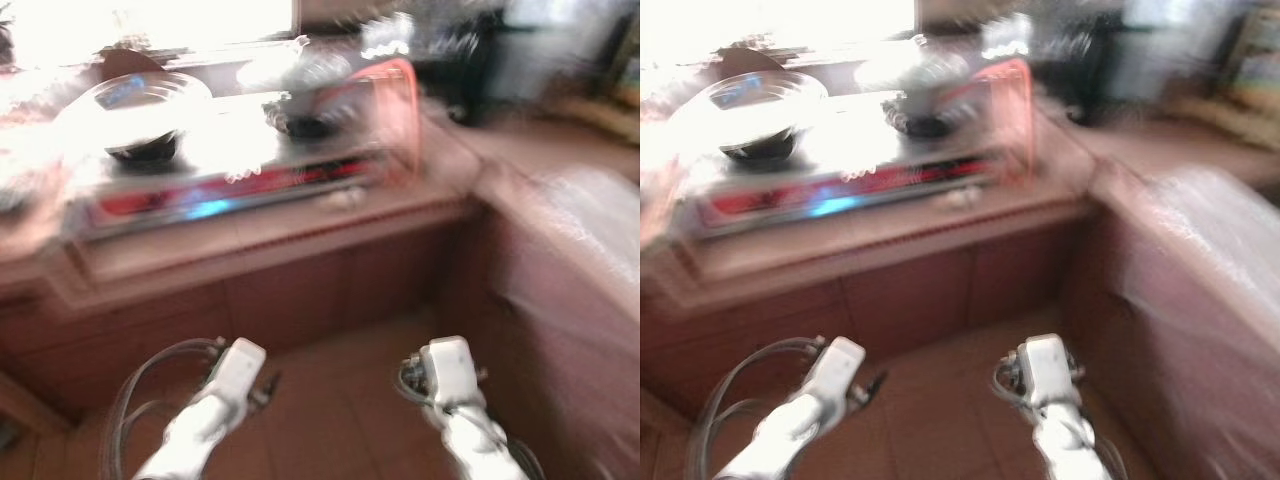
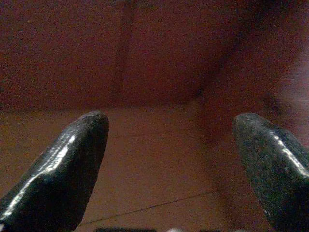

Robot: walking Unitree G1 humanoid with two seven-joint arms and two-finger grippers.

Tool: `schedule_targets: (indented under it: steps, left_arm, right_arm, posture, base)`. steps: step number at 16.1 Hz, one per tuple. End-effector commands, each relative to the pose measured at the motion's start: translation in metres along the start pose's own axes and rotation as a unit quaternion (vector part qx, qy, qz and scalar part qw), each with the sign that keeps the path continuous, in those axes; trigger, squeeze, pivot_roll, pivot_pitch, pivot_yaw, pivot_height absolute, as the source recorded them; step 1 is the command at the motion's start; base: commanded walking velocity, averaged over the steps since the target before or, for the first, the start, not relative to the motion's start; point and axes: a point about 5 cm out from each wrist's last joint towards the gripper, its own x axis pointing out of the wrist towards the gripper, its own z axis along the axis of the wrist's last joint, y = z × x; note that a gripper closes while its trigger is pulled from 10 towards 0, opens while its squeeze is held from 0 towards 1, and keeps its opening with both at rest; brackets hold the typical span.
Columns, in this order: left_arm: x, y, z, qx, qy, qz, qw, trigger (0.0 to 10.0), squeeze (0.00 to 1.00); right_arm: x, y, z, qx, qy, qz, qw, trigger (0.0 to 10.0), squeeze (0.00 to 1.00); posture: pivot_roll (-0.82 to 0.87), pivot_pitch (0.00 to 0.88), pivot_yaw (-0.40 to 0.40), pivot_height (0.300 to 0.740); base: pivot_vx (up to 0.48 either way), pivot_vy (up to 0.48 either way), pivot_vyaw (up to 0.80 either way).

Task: Kitchen organization

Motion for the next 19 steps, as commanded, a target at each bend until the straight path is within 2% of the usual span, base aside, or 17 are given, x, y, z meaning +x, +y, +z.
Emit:
schedule_targets:
  steps: [1,2,3,4,5,6,7,10,14,19]
  left_arm:
    - [0.002,-0.009,-0.004,-0.002,0.025,-0.009,1.000,10.0,0.00]
    - [-0.002,-0.010,-0.021,-0.048,0.073,-0.008,0.996,10.0,0.00]
    - [-0.003,-0.011,-0.027,-0.056,0.088,-0.004,0.995,10.0,0.00]
    - [-0.007,-0.012,-0.039,-0.078,0.121,0.003,0.990,10.0,0.00]
    - [-0.011,-0.013,-0.048,-0.086,0.146,0.006,0.985,10.0,0.00]
    - [-0.013,-0.016,-0.054,-0.083,0.161,0.002,0.983,10.0,0.00]
    - [-0.015,-0.016,-0.058,-0.083,0.171,0.006,0.982,10.0,0.00]
    - [-0.014,-0.024,-0.059,-0.090,0.186,0.007,0.978,10.0,0.00]
    - [-0.012,-0.023,-0.056,-0.081,0.182,0.003,0.980,10.0,0.00]
    - [-0.014,-0.020,-0.058,-0.070,0.177,-0.006,0.982,10.0,0.00]
  right_arm:
    - [-0.005,-0.005,-0.020,0.002,0.047,0.006,0.999,10.0,0.86]
    - [-0.010,0.002,-0.035,0.017,0.089,0.022,0.996,10.0,0.70]
    - [-0.013,0.006,-0.042,0.022,0.109,0.031,0.993,10.0,0.65]
    - [-0.018,0.007,-0.056,0.019,0.144,0.042,0.989,10.0,0.39]
    - [-0.023,-0.002,-0.067,0.037,0.177,0.025,0.983,10.0,0.25]
    - [-0.029,-0.005,-0.077,0.034,0.203,0.033,0.978,10.0,0.00]
    - [-0.033,-0.006,-0.082,0.033,0.214,0.037,0.976,10.0,0.00]
    - [-0.045,-0.008,-0.098,0.086,0.245,0.014,0.966,10.0,0.00]
    - [-0.047,-0.006,-0.100,0.077,0.249,0.022,0.965,10.0,0.00]
    - [-0.046,-0.003,-0.099,0.073,0.252,0.028,0.965,10.0,0.00]
  posture:
    - [0.10,0.000,-0.064,0.740]
    - [0.11,0.000,-0.072,0.740]
    - [0.11,0.000,-0.073,0.740]
    - [0.11,0.000,-0.077,0.740]
    - [0.11,0.000,-0.077,0.740]
    - [0.12,0.000,-0.079,0.740]
    - [0.12,0.000,-0.080,0.740]
    - [0.12,0.000,-0.069,0.740]
    - [0.11,0.000,-0.056,0.740]
    - [0.12,0.000,-0.055,0.740]
  base:
    - [0.000,0.000,0.58]
    - [0.000,0.000,0.57]
    - [0.000,0.000,0.57]
    - [0.000,0.000,0.53]
    - [0.000,0.000,0.00]
    - [0.000,0.000,0.00]
    - [0.000,0.000,0.00]
    - [0.000,0.000,0.00]
    - [0.000,0.000,0.00]
    - [0.000,0.173,0.00]
